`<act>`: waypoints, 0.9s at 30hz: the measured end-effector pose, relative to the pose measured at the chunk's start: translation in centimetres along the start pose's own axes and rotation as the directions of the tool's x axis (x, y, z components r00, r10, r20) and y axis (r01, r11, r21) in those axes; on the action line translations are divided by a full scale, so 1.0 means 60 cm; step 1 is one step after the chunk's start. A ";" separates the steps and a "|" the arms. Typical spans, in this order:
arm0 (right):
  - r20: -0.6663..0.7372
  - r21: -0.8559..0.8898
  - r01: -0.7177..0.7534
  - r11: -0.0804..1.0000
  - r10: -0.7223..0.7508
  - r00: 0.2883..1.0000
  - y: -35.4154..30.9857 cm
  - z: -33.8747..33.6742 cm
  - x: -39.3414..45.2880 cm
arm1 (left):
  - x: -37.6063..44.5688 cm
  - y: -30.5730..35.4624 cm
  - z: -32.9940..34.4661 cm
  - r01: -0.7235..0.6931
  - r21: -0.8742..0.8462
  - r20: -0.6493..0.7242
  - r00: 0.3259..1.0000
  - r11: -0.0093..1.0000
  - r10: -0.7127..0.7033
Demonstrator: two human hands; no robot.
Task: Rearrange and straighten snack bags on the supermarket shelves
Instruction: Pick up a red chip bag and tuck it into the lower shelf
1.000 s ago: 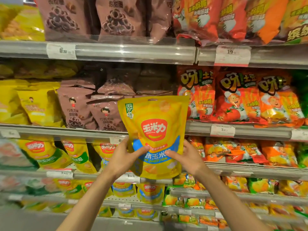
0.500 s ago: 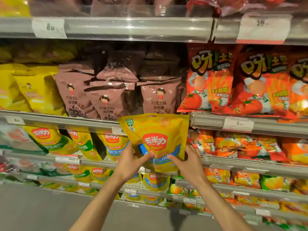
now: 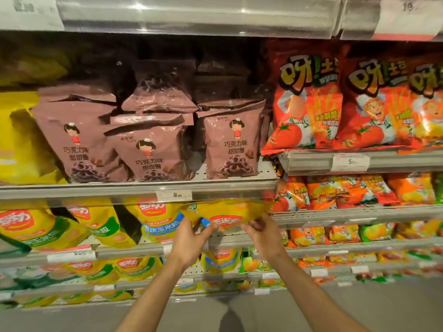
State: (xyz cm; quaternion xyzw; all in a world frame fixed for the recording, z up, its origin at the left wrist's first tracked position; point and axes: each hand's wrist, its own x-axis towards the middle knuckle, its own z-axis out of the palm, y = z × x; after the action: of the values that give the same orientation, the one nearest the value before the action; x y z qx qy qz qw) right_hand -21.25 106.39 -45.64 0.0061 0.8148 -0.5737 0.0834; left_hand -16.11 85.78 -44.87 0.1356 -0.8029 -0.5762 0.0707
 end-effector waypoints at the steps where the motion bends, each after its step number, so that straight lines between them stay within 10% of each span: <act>1: -0.009 0.000 -0.011 1.000 0.011 1.000 0.003 0.002 0.005 | 0.010 -0.005 0.001 0.007 0.014 0.007 1.000 1.000 -0.007; 27: 0.010 0.106 0.023 0.994 -0.024 1.000 0.011 0.025 0.043 | 0.059 -0.023 0.025 0.114 -0.090 0.035 0.993 0.989 -0.111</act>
State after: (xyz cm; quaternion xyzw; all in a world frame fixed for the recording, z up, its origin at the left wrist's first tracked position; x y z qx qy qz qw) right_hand -23.52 104.99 -47.12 -0.0021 0.7829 -0.6168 0.0808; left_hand -19.72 85.67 -46.83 0.1684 -0.7675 -0.6177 0.0322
